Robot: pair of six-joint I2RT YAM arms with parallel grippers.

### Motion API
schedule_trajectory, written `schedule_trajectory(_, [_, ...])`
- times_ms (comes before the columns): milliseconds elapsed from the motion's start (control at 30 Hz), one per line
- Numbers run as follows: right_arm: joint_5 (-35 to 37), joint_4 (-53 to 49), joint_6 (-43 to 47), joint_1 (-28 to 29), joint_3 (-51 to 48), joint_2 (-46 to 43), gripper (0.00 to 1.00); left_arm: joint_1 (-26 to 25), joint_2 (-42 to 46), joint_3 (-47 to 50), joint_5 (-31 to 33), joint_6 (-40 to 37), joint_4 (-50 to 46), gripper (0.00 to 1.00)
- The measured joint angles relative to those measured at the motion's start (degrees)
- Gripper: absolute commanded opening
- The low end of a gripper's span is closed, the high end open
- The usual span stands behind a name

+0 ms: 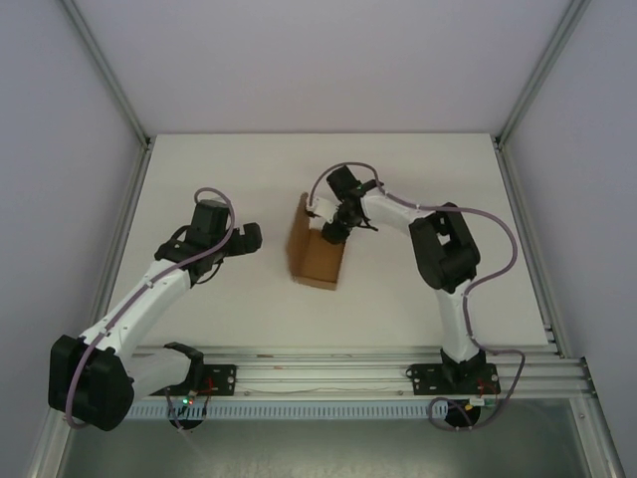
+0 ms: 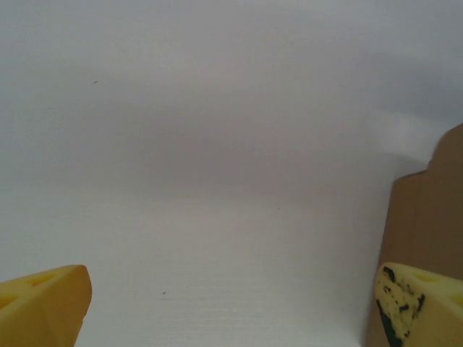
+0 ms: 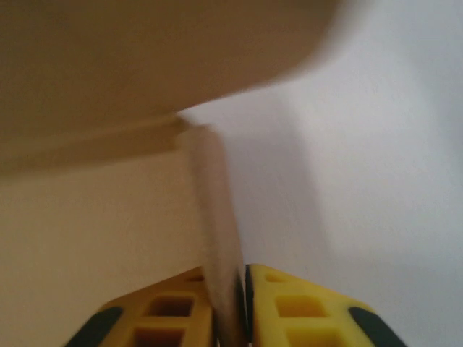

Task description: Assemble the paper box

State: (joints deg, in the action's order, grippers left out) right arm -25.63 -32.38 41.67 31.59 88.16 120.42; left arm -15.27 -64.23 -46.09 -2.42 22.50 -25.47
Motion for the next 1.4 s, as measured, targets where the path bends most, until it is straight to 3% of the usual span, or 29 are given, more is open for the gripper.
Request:
schedule_trajectory(267, [18.3,10.6,-24.9,1.1,-17.2,-13.2,0.11,0.0,-0.1,-0.8,3.0,3.5,0.5,1.00])
schedule_trajectory(400, [29.0,8.2,-43.8,3.8,-21.3,-18.5,0.11,0.0,-1.8,-2.0,3.3,4.7,0.9,1.00])
schedule_trajectory(567, [34.5,2.4,-63.7,6.5,-24.9,-19.6,0.11,0.0,-4.4,-2.6,2.1,4.6,2.6,1.00])
schedule_trajectory(767, [36.1,-0.3,-74.3,8.3,-27.8,-19.6,0.31,0.0,-6.1,-2.5,-5.9,1.7,9.0,1.00])
schedule_trajectory(900, [37.6,-0.3,-74.6,8.5,-27.5,-21.4,0.44,-0.5,-7.3,-2.3,-12.7,-2.0,14.4,1.00])
schedule_trajectory(1000, [38.6,-0.9,-73.3,8.5,-26.6,-24.5,0.66,-1.9,-9.6,-2.4,-17.0,-6.1,16.8,1.00])
schedule_trajectory(1100, [39.3,-1.3,-68.9,8.4,-26.1,-29.3,0.80,-4.0,-14.3,-5.6,-20.7,-12.2,16.0,1.00])
schedule_trajectory(1233, [36.2,-0.2,-54.5,6.5,-26.1,-36.5,0.90,-5.4,-21.7,-13.9,-24.3,-20.7,14.4,1.00])
schedule_trajectory(1400, [24.9,0.4,-31.7,-0.7,-24.1,-39.5,0.92,-5.4,-32.4,-29.6,-30.1,-33.0,7.4,1.00])
